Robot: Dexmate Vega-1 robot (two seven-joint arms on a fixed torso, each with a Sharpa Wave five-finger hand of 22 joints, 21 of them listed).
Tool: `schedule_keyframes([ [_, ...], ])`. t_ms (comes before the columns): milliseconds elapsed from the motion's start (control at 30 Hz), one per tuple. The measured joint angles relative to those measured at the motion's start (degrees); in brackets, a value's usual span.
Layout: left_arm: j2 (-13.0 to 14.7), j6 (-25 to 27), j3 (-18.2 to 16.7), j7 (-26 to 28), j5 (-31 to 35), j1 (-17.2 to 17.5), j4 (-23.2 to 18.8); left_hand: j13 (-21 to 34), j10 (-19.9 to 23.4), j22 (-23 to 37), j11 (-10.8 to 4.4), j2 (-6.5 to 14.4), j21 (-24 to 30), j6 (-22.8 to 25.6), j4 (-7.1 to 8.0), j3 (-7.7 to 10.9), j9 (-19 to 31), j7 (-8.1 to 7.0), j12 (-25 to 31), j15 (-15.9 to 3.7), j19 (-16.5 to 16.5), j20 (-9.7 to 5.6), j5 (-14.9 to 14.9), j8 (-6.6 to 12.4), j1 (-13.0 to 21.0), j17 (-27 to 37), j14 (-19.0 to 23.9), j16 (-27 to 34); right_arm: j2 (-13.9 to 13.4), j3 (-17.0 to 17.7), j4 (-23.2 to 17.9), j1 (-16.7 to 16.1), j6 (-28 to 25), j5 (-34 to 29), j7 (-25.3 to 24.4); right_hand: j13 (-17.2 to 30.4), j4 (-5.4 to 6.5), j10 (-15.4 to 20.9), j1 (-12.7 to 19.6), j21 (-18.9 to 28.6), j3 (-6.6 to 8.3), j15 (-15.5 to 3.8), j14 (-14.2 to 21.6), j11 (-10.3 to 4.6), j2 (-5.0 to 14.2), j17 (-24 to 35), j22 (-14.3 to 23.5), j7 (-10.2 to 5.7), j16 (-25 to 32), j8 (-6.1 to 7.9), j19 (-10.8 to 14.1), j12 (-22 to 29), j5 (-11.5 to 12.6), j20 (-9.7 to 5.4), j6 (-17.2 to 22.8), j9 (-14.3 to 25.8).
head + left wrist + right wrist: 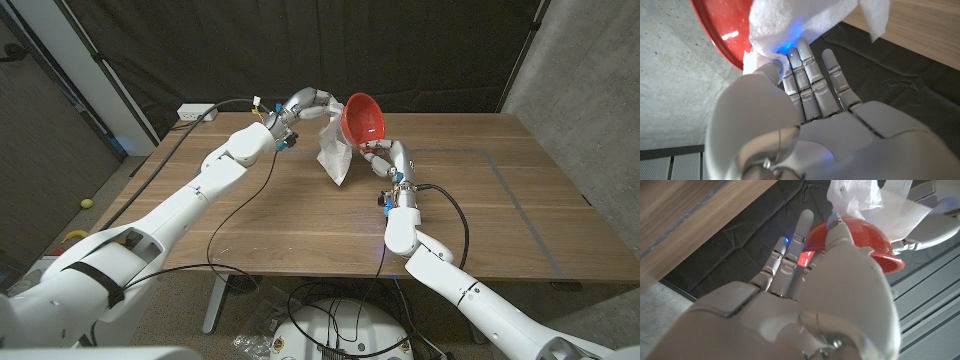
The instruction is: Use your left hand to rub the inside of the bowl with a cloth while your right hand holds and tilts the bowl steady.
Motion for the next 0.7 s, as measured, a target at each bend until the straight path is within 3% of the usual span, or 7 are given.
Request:
schedule_keyframes([
  [367, -0.17, -0.2, -0.77, 2.48, -0.25, 0.24, 0.23, 0.23, 0.13, 0.0, -0.12, 0.0, 0.0, 0.04, 0.24, 0.23, -0.48, 0.04, 0.0, 0.08, 0.0, 0.0, 0.39, -0.07, 0.0, 0.26, 0.07, 0.0, -2.13, -1.08, 1.63, 0.8, -0.41, -2.55, 0.77, 0.01, 0.0, 0.01, -0.33, 0.51, 0.0, -0.06, -0.14, 0.0, -0.27, 0.27, 0.0, -0.12, -0.28, -0.04, 0.0, -0.03, -0.03, 0.0, 0.52, -0.13],
  [700, 3.53, 3.84, -1.18, 3.73, 2.23, 0.72, -4.45, 0.26, 0.27, 0.0, -0.17, -0.16, 0.0, 0.04, 0.49, 0.47, -0.53, 0.04, 0.0, -0.29, -0.01, 0.0, 0.38, -0.2, -0.16, 0.26, 0.27, 0.0, -3.95, -0.46, 0.13, 0.77, -3.76, -4.75, 0.81, 0.09, 0.0, 0.02, -0.37, 0.78, 0.0, -0.06, -0.14, 0.0, -0.23, 0.54, -0.27, -0.13, -0.28, -0.06, 0.01, -0.26, 0.24, 0.0, 0.53, -0.03],
])
